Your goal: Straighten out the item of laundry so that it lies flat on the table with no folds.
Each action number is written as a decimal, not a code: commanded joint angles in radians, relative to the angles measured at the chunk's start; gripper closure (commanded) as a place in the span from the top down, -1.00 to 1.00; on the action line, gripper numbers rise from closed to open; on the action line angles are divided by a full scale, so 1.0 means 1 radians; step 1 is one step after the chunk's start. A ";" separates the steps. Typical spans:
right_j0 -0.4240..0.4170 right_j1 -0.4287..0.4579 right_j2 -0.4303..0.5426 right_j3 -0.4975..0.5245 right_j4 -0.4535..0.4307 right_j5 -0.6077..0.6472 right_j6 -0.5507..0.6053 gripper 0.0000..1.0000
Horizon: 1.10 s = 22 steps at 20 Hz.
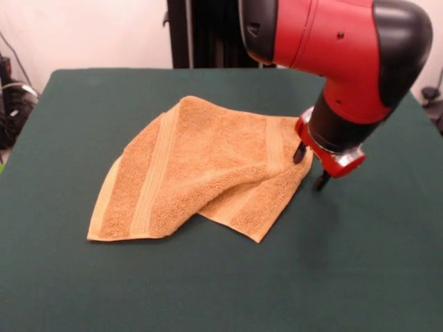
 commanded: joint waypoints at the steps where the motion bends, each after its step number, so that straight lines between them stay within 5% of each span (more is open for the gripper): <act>1: 0.022 0.028 0.080 0.042 0.081 -0.072 0.287 1.00; 10: -0.009 -0.011 -0.005 0.071 -0.081 -0.042 0.072 1.00; 22: -0.084 -0.129 0.009 0.102 -0.177 0.031 -0.069 1.00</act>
